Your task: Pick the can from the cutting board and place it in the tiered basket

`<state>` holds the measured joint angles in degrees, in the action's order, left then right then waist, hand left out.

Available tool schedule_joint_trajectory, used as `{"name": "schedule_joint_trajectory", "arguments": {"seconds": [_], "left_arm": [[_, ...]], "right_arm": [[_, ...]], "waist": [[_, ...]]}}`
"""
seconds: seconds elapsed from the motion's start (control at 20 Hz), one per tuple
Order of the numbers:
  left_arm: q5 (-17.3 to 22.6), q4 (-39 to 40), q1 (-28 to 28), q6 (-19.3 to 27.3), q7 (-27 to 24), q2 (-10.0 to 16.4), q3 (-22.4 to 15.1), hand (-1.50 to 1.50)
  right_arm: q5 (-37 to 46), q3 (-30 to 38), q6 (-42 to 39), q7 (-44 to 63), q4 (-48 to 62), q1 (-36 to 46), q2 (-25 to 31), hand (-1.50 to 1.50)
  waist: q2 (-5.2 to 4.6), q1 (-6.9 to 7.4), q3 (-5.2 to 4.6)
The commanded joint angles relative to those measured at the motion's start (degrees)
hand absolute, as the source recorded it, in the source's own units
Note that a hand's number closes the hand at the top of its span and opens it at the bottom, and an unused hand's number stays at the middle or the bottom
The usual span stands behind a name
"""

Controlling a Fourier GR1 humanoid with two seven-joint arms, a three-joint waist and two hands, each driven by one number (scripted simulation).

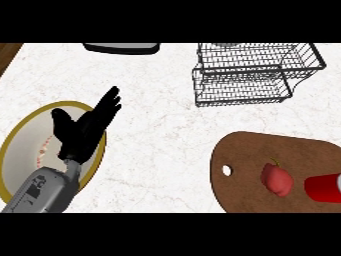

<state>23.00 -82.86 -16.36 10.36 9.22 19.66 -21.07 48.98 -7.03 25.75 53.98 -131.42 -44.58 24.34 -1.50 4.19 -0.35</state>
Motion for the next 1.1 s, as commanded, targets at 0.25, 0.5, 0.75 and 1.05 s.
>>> {"name": "schedule_joint_trajectory", "arguments": {"seconds": [0.25, 0.5, 0.75, 1.05], "left_arm": [[-1.1, -0.9, 2.7, 1.3, 0.9, -1.1, 1.1, 0.0], [-0.5, 0.2, 5.3, -2.3, -2.0, -0.4, 4.3, 0.0], [-2.9, -4.8, 6.8, -1.7, 1.3, -0.3, 5.5, 0.0], [-4.3, 4.4, 3.0, -5.8, -1.8, -3.2, 9.0, 0.0]], "right_arm": [[26.9, -12.2, -13.2, 16.6, 6.5, 19.3, -12.7, -1.5], [28.4, -9.5, -15.3, 14.6, 12.5, 26.0, -17.3, -1.5], [31.7, -10.2, -13.2, 11.7, 13.1, 23.1, -20.4, -1.5], [25.6, -3.0, -12.6, 6.0, 14.3, 24.7, -19.7, -1.5]], "waist": [[1.3, -2.87, 0.26], [1.42, -3.82, 0.33], [1.59, -4.17, 0.36], [1.48, -4.52, 0.35]]}}
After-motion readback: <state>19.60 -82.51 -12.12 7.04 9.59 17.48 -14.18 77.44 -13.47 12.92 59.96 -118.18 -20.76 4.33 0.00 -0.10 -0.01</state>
